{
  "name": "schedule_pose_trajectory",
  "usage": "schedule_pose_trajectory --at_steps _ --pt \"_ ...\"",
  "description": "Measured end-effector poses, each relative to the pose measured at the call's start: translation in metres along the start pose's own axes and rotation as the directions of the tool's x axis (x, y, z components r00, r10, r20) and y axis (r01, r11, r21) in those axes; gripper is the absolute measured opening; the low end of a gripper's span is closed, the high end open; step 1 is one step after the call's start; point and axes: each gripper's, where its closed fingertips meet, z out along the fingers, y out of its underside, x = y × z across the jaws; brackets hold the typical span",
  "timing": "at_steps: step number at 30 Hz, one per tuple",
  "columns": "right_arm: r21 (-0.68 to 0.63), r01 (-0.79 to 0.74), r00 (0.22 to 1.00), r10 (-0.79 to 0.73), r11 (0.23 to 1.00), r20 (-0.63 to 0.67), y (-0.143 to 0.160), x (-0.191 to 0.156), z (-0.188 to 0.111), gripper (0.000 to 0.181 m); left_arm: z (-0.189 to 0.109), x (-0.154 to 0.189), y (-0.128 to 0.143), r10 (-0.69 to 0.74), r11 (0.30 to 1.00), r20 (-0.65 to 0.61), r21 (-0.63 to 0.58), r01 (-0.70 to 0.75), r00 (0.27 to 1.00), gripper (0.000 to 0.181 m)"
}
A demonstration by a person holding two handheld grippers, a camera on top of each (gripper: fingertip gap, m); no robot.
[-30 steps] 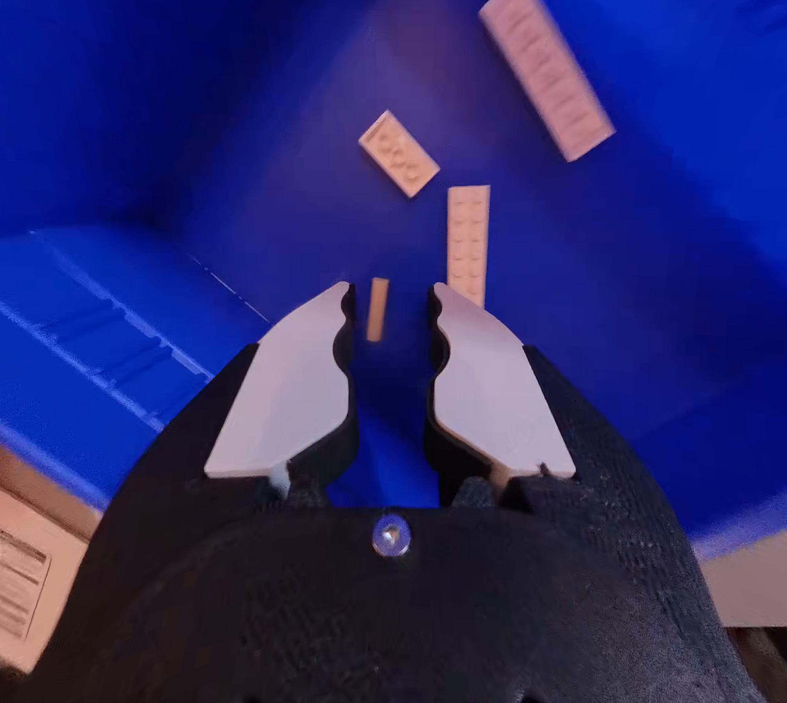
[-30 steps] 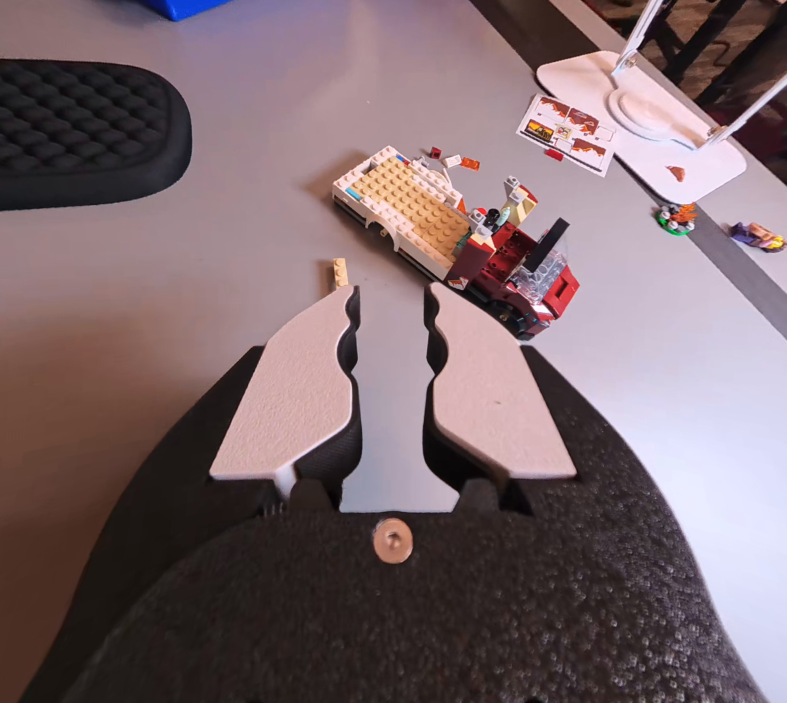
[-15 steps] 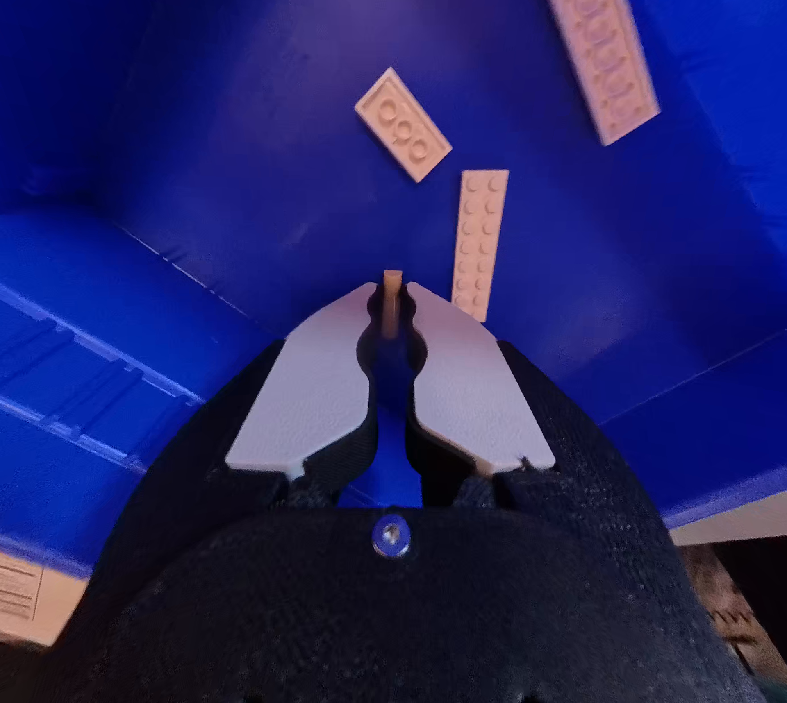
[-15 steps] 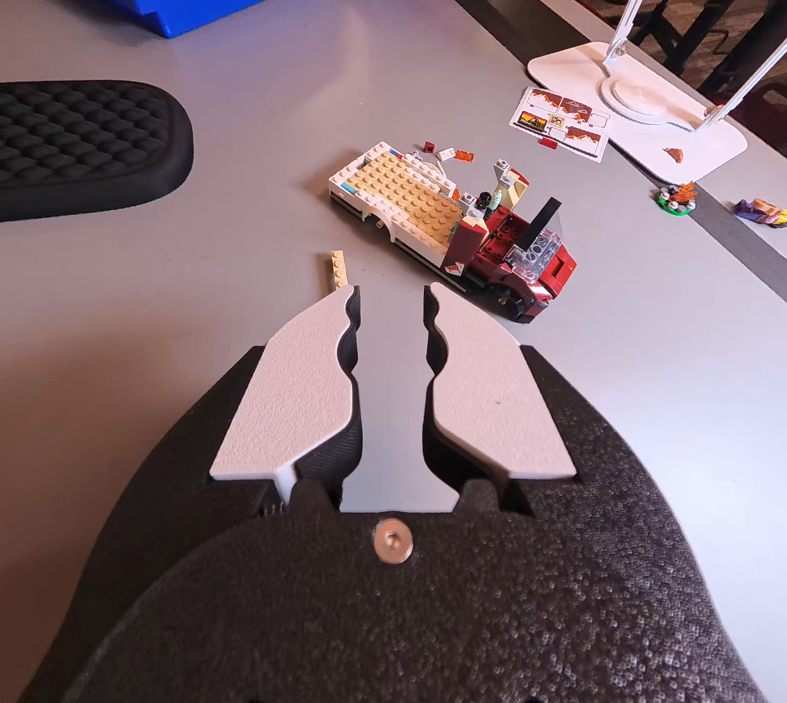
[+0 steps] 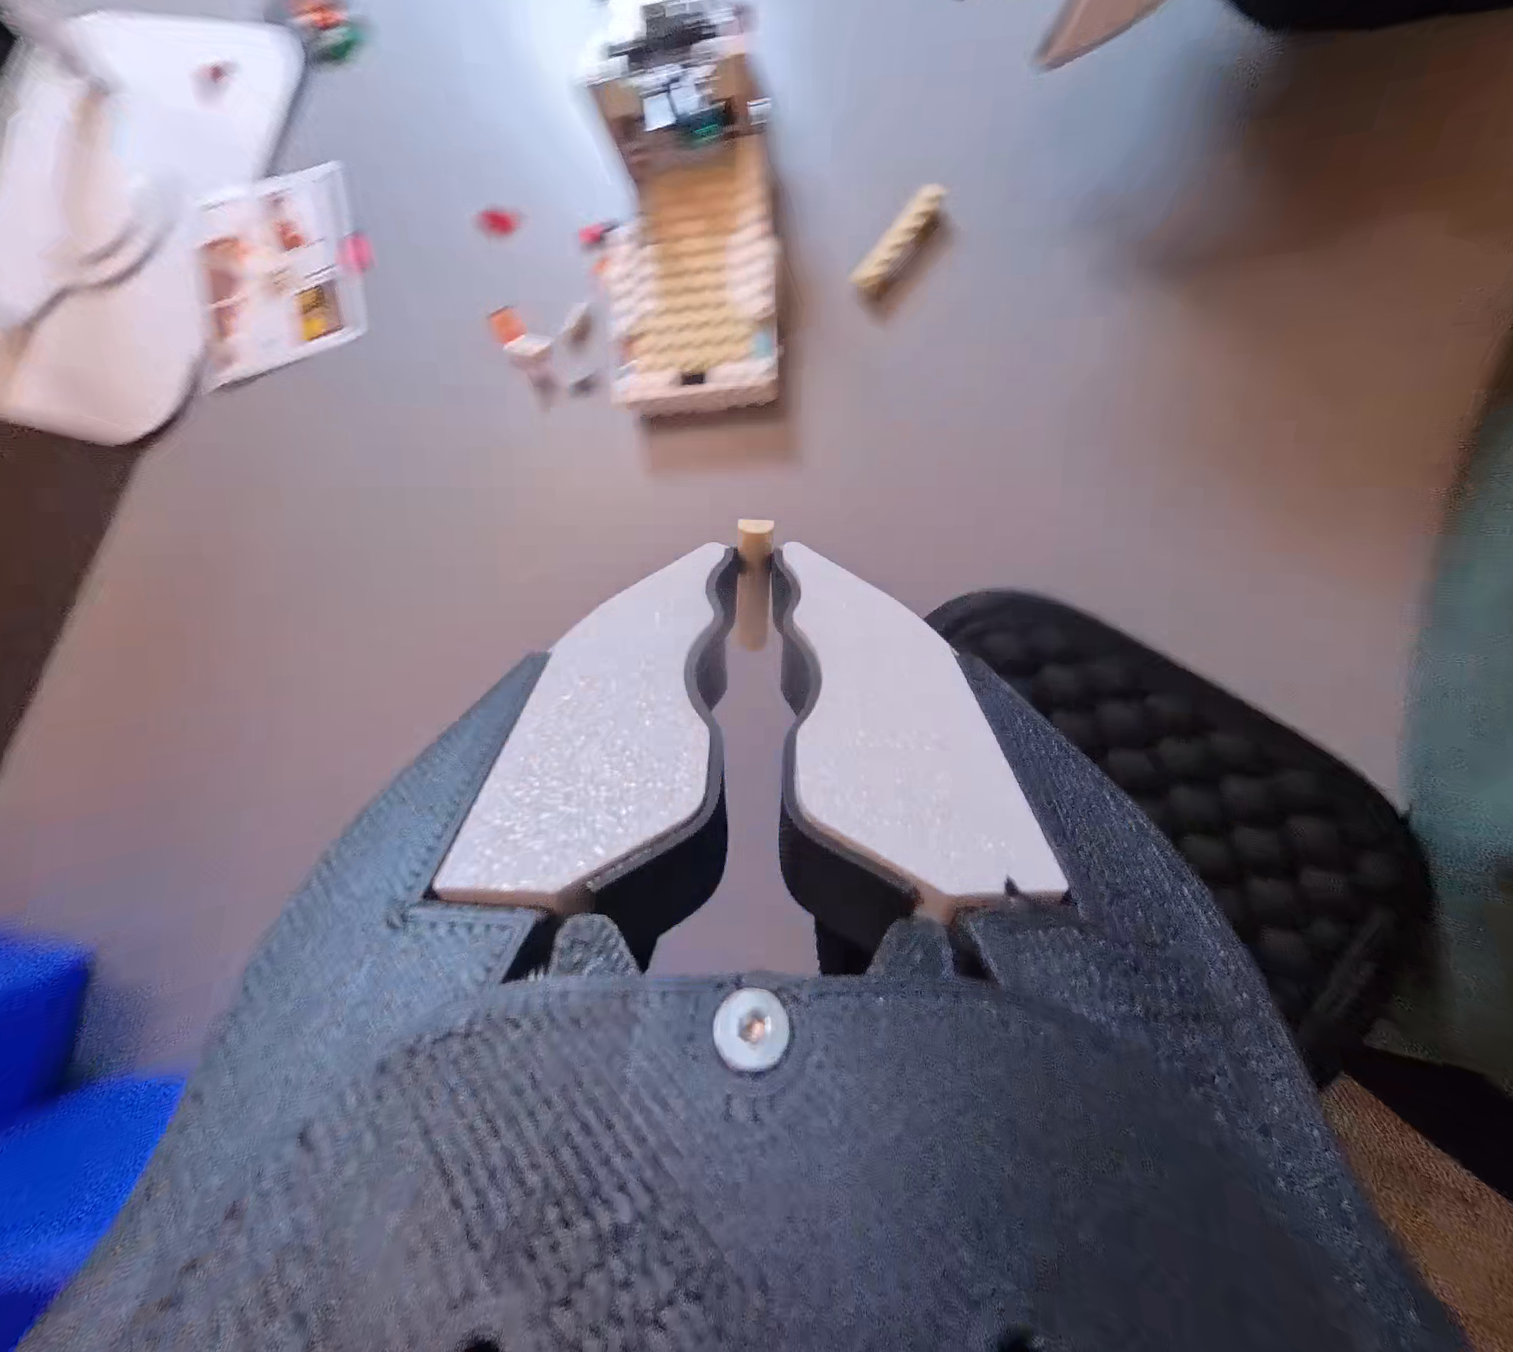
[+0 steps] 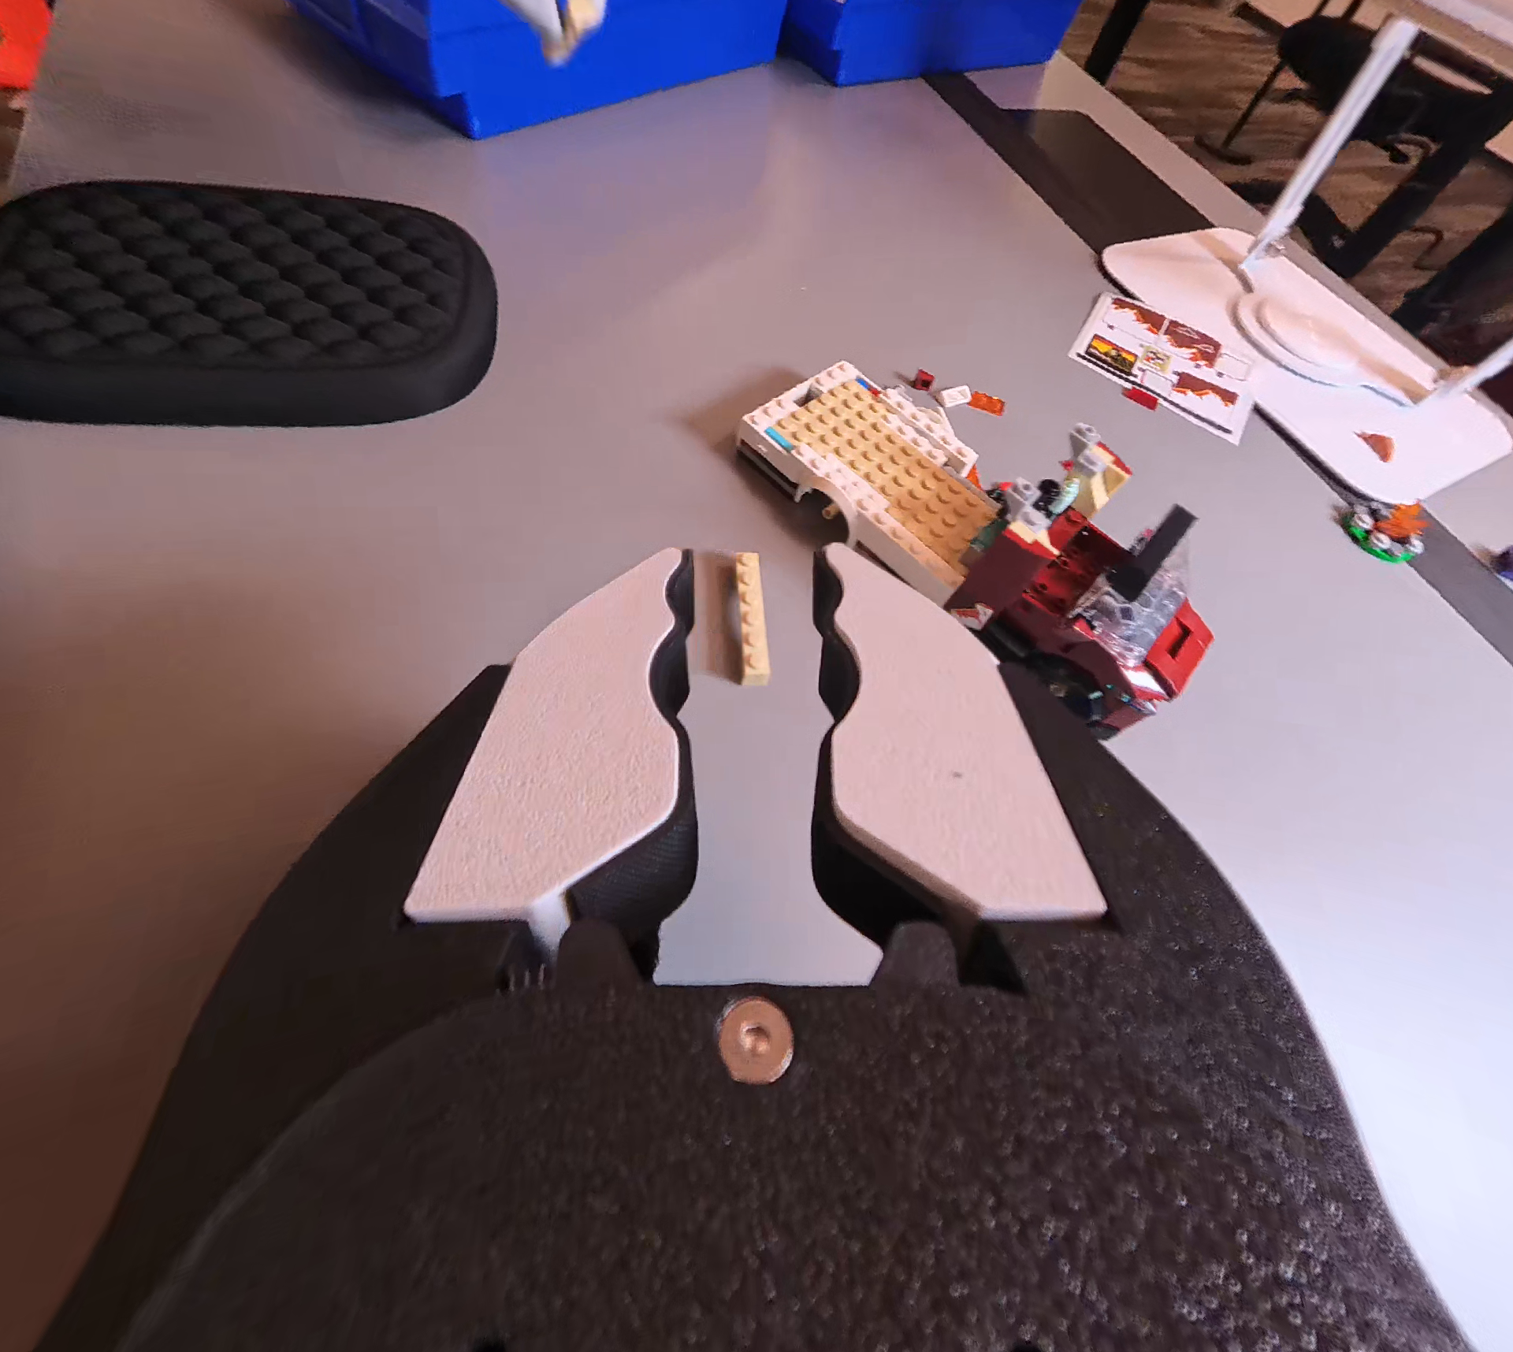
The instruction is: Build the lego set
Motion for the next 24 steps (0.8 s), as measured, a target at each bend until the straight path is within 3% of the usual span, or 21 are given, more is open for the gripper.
schedule_pose_trajectory --at_steps 1,6,10,18,24 --pt "-0.005 0.011 1.0 -0.011 1.0 0.015 0.001 -0.004 0.002 0.028 0.019 0.016 -0.007 0.029 1.0 -0.056 0.002 -0.029 0.998 0.008" --pt "-0.029 0.026 0.997 -0.023 0.999 0.078 0.011 -0.016 0.01 0.027 0.097 0.07 -0.019 0.101 0.992 -0.27 -0.048 -0.118 0.958 0.008" --pt "-0.049 0.035 0.995 -0.031 0.998 0.092 0.016 -0.019 0.012 0.027 0.132 0.093 -0.023 0.12 0.985 -0.36 -0.069 -0.155 0.925 0.008" --pt "-0.061 0.037 0.994 -0.031 0.997 0.102 0.02 -0.021 0.014 0.026 0.147 0.108 -0.026 0.116 0.988 -0.394 -0.049 -0.147 0.912 0.008" --pt "-0.057 0.037 0.995 -0.031 0.998 0.096 0.02 -0.02 0.013 0.025 0.138 0.1 -0.03 0.112 0.993 -0.362 0.018 -0.113 0.925 0.023"
